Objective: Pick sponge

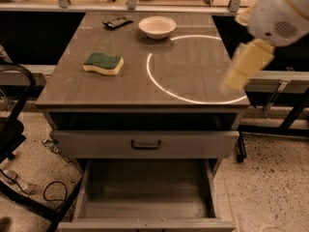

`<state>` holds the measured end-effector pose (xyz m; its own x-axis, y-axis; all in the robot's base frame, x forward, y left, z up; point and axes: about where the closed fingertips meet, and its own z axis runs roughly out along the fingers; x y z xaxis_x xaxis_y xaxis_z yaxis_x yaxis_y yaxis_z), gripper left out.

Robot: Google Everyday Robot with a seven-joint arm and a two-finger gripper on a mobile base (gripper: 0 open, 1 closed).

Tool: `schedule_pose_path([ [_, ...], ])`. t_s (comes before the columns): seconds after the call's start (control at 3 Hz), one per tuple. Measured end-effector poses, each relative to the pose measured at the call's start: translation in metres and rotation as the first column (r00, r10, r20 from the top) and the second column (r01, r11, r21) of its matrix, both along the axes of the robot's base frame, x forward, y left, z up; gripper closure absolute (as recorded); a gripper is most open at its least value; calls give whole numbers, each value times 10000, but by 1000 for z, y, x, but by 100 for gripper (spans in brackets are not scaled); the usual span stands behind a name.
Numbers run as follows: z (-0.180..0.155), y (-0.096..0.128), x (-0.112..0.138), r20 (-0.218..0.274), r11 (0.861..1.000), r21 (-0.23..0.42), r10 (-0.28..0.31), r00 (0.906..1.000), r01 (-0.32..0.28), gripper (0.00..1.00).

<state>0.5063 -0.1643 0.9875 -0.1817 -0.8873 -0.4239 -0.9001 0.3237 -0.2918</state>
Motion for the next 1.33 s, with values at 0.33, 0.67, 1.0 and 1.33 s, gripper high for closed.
schedule_pose_path([
  [0.33,1,38,51,475,9898,1424,39,9989,-106,0],
  [0.67,-10,79,86,883,9473,3166,224,9958,-494,0],
  [1.0,-20,117,106,1185,8643,4968,221,9927,-786,0],
  [1.33,-15,132,111,1312,8283,5530,201,9912,-900,0],
])
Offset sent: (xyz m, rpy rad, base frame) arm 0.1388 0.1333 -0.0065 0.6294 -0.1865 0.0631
